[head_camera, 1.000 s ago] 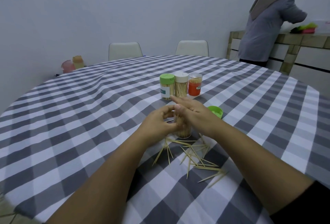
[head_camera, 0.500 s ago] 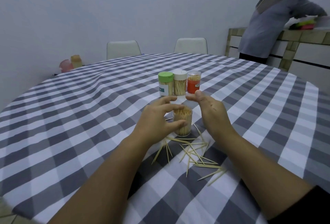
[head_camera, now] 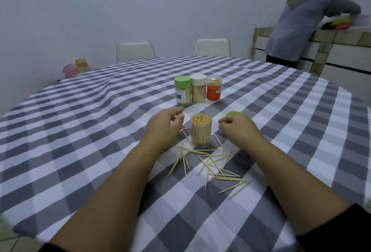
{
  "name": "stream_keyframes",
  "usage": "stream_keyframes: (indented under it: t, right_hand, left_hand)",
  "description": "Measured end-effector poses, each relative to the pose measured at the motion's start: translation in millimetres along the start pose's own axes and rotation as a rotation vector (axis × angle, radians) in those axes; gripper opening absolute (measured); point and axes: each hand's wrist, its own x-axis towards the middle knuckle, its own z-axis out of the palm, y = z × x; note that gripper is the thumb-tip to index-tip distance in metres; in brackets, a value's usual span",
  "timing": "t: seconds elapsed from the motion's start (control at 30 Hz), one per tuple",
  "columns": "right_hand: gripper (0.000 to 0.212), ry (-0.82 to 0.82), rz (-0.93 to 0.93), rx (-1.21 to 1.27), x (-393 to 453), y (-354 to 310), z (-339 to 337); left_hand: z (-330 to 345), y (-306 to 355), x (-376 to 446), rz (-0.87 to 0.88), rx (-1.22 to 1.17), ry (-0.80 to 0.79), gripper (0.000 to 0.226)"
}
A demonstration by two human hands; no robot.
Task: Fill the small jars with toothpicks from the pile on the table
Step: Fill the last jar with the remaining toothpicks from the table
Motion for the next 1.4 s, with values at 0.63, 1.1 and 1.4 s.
stream_keyframes:
  t: [0.63,1.1,1.4]
  right_hand:
    - [0.021,-0.323,0.07,-0.32,-26,-13,-17]
    - [0.075,-0.797,-0.02,-0.461,-67,-23,-53]
    - [0.063,-0.582,-0.142,-0.549,-77,-13,-42]
  left_hand:
    - [-15,9,-4,-0.242,0.203,-0.43,0.012]
    - [-32,20,-37,-0.269,0.248,-0.506,0.032]
    - [-12,46,-45,-0.257,0.298,-0.551,0.028]
